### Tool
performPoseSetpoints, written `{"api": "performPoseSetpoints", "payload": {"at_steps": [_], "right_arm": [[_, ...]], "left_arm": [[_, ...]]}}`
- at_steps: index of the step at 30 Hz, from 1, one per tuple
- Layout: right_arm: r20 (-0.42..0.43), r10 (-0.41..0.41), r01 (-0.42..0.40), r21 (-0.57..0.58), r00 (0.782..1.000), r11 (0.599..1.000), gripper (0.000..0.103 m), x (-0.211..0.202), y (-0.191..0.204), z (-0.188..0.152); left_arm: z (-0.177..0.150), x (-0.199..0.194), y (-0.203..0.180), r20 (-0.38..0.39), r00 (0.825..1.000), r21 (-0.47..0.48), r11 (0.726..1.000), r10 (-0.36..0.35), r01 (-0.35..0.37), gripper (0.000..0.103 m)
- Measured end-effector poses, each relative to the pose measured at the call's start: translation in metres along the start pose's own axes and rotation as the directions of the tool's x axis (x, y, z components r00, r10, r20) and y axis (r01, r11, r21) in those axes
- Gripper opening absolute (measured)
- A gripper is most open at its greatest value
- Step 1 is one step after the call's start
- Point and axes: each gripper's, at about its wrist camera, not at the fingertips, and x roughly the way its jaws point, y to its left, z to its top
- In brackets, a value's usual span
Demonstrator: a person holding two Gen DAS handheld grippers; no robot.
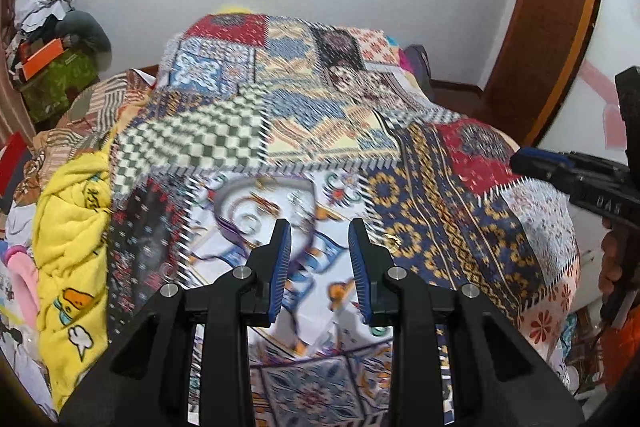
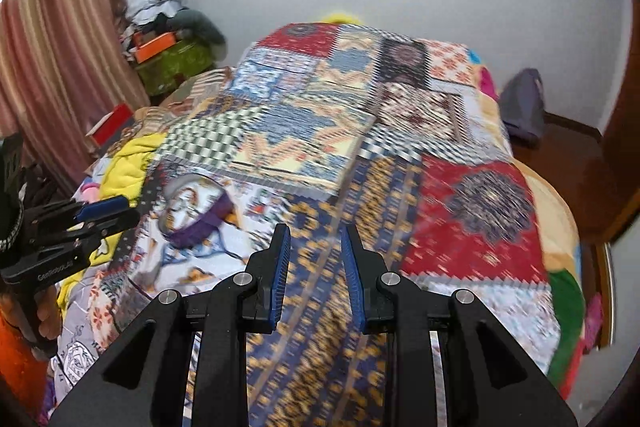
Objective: Organize jewelry
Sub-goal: 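Move both tools back to the quilt toward the last ring and red bracelet, then grasp the red beaded bracelet with the right tool while the left tool grasps a gold ring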
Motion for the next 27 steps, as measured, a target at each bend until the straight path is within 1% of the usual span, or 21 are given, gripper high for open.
{"api": "performPoseSetpoints", "payload": {"at_steps": [4, 8, 13, 18, 24, 27], "right_arm": [[-0.018, -0.027, 0.028, 0.037, 0.999, 0.999, 0.024, -0.004, -0.022, -0.01], [-0.043, -0.036, 0.039, 0.063, 0.998, 0.997, 0.024, -0.003, -0.043, -0.021], [-0.063, -0.014, 0.019, 0.078, 0.998, 0.997, 0.024, 0.003, -0.052, -0.031], [-0.08, 0.015, -0.009, 0.075, 0.997, 0.997, 0.024, 0.013, -0.053, -0.036], [-0.111, 0.053, -0.046, 0.069, 0.992, 0.997, 0.024, 0.027, -0.051, -0.039], [-0.122, 0.07, -0.062, 0.071, 0.99, 0.996, 0.024, 0.033, -0.05, -0.04]], "left_arm": [[-0.009, 0.018, -0.018, -0.05, 0.998, 0.009, 1.0, -0.028, 0.028, 0.029], [-0.015, 0.042, -0.031, -0.109, 0.993, 0.008, 0.999, -0.046, 0.047, 0.029], [-0.021, 0.078, -0.045, -0.192, 0.98, 0.022, 0.998, -0.053, 0.058, 0.029], [-0.021, 0.11, -0.049, -0.26, 0.962, -0.004, 0.996, -0.083, 0.085, 0.029], [-0.016, 0.122, -0.058, -0.268, 0.957, -0.005, 0.993, -0.115, 0.119, 0.029], [-0.016, 0.128, -0.061, -0.261, 0.959, 0.011, 0.993, -0.108, 0.115, 0.029]]}}
